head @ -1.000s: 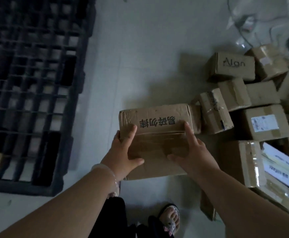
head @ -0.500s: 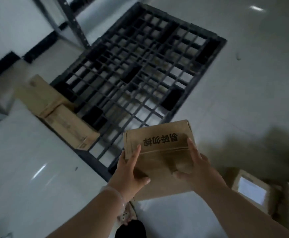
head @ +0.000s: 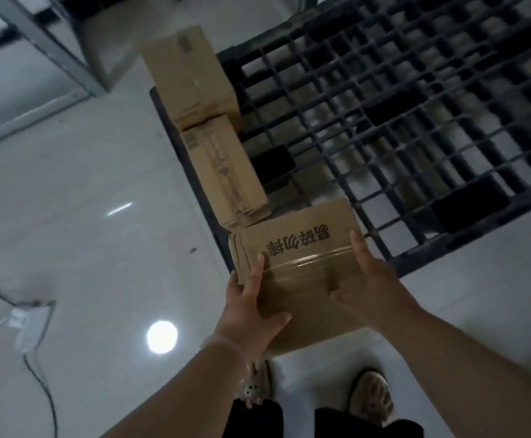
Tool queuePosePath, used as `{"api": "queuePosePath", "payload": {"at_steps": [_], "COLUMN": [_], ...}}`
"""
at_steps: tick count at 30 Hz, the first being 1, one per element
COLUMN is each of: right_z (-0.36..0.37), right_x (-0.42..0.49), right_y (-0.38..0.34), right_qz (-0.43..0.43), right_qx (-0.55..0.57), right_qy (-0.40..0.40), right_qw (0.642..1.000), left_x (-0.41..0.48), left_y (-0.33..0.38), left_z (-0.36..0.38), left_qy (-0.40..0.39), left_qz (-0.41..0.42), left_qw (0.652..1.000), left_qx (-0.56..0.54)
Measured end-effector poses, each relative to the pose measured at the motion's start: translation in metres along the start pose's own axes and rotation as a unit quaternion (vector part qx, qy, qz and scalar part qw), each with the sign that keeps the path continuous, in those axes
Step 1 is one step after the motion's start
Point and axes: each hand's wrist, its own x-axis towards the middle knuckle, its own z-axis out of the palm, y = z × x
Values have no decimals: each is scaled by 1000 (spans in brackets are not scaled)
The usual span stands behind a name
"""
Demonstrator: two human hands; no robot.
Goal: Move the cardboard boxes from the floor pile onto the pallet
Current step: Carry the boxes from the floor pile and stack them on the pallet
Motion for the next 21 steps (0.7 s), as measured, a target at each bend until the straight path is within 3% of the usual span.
{"api": "queuePosePath", "payload": {"at_steps": [7, 15, 21], "right_z": [22, 35, 37], "right_x": [68, 99, 100], "right_y": [14, 32, 31], "right_qz": [-49, -115, -112], "right_qx": [-62, -44, -26], "right_qy": [-24, -30, -24], "right_qw": [997, 992, 993], "left_x": [53, 74, 80], "left_y": [-42, -65, -60], "left_z": [32, 40, 31], "left_qy": [47, 101, 105], "left_qz": [-61, -32, -7], "left_qw": [985, 991, 994], "left_qx": [-153, -78, -38]}}
